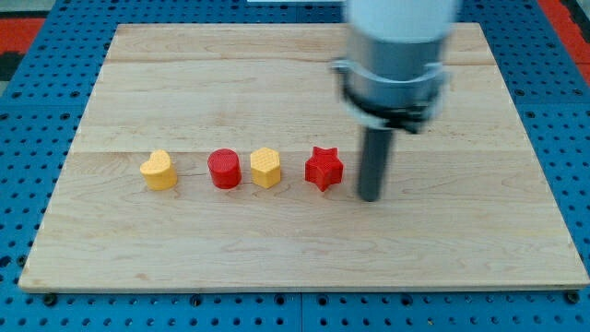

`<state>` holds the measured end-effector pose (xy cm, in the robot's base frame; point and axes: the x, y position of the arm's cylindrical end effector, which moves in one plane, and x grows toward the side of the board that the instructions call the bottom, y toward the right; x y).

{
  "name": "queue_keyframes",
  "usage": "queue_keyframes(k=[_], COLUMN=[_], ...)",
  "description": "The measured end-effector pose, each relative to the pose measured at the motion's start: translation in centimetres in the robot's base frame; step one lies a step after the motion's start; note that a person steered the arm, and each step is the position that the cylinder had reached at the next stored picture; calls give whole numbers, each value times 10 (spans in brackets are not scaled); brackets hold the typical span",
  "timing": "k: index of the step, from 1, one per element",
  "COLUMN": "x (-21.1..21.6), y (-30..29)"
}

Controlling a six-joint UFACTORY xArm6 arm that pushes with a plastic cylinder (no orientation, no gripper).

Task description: Separate the group of blocks

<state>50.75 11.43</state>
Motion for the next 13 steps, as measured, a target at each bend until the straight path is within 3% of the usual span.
queue_keyframes(k=[1,3,7,9,11,13], x=[6,16,7,-136,-227,-248], y=[56,92,121,139,134,67])
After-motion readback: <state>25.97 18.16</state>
